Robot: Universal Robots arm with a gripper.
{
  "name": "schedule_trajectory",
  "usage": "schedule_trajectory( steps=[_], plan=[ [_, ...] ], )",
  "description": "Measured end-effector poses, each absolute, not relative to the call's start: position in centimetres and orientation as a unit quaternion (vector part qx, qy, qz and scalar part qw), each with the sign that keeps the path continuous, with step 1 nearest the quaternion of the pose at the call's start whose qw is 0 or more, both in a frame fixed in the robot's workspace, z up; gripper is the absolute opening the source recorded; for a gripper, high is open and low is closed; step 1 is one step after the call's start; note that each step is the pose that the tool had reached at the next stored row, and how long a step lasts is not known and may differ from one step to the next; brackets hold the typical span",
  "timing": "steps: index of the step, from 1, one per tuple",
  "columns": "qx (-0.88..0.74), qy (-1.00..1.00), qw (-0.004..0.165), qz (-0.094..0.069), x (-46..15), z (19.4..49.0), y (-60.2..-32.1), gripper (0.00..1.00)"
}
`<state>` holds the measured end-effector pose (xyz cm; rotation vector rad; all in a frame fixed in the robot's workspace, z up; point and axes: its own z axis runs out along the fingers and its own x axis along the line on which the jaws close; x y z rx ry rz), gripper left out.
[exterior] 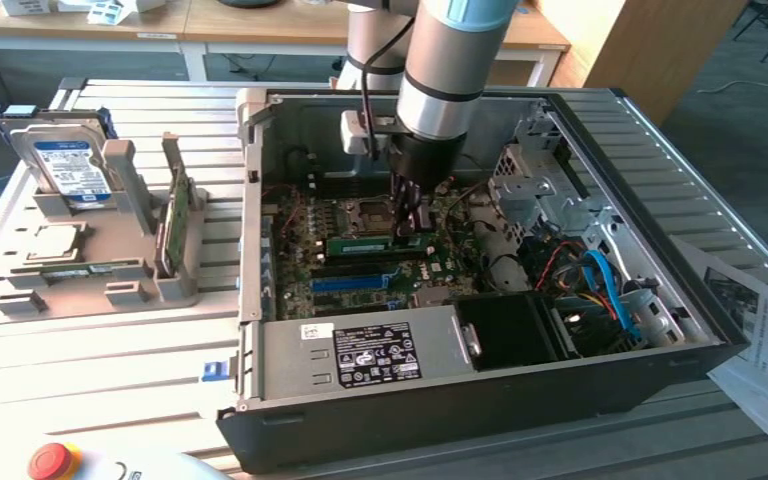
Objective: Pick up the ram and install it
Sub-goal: 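Insert the ram into the slot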
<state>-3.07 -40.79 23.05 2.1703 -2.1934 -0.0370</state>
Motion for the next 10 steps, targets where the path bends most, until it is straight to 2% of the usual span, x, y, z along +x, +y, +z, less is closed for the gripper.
schedule_trajectory(
  steps=[10],
  plan=[
    [0.703,-0.711,0.028,-0.012,-3.07,22.85,-40.79,0.12]
  ],
)
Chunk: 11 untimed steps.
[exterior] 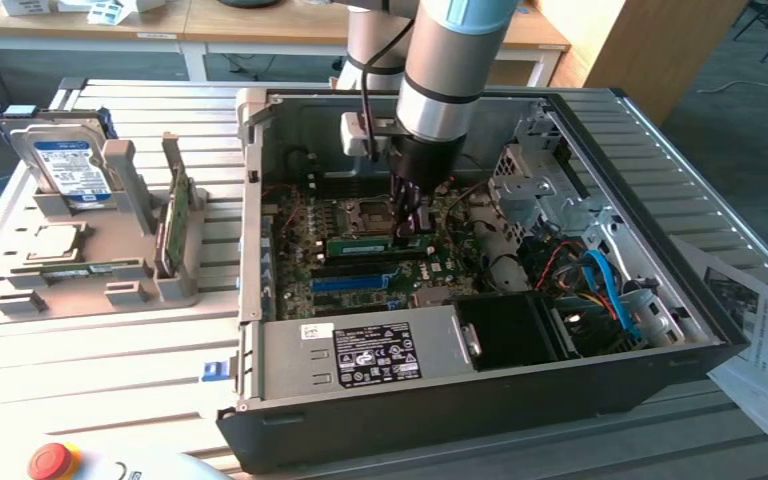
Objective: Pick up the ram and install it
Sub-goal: 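Insert the ram into the slot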
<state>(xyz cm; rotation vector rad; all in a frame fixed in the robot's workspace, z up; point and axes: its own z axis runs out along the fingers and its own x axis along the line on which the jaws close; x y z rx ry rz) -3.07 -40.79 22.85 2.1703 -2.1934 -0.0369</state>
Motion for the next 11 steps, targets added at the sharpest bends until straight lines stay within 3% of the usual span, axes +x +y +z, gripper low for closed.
schedule_trajectory(
  steps=[11],
  plan=[
    [0.701,-0.712,0.027,-0.012,-3.07,22.81,-40.79,0.12]
  ],
)
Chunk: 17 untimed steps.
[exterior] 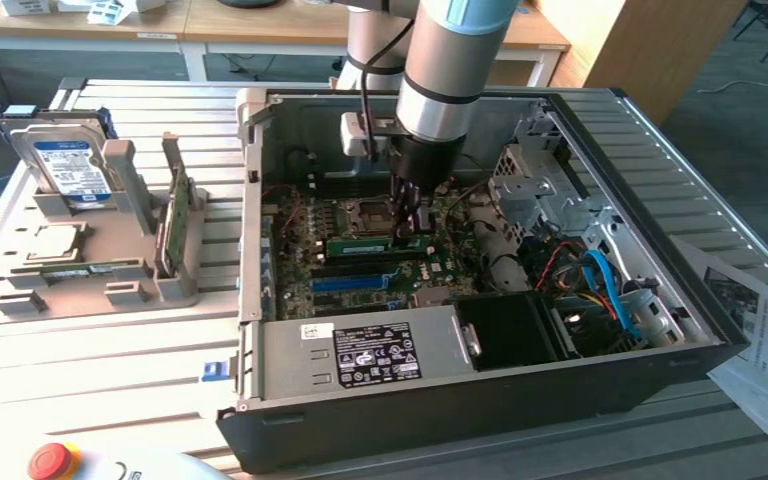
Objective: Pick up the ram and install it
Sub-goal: 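Insert the ram into the slot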
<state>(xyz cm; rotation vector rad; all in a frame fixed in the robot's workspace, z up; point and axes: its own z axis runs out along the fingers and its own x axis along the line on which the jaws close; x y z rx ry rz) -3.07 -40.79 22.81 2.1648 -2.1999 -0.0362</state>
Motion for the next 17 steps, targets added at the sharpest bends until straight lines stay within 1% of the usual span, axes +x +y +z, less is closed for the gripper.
schedule_trajectory(
  steps=[17],
  plan=[
    [0.700,-0.713,0.027,-0.012,-3.08,22.72,-40.79,0.12]
  ],
)
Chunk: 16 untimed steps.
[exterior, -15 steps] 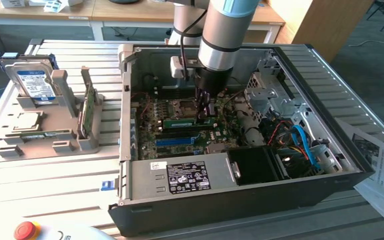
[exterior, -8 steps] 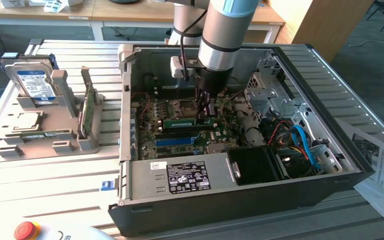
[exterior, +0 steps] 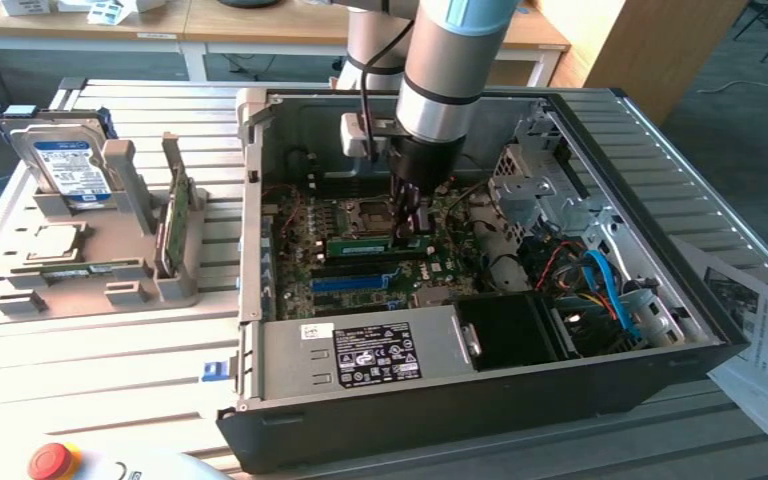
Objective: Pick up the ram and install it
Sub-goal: 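Insert the ram into the slot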
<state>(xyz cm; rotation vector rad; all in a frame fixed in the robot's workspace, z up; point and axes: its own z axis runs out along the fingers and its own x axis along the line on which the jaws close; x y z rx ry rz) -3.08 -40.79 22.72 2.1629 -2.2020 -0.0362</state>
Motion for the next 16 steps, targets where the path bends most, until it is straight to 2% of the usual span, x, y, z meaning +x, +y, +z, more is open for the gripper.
schedule_trajectory(
  steps=[16],
  plan=[
    [0.700,-0.713,0.027,-0.012,-3.18,22.63,-40.79,0.12]
  ],
)
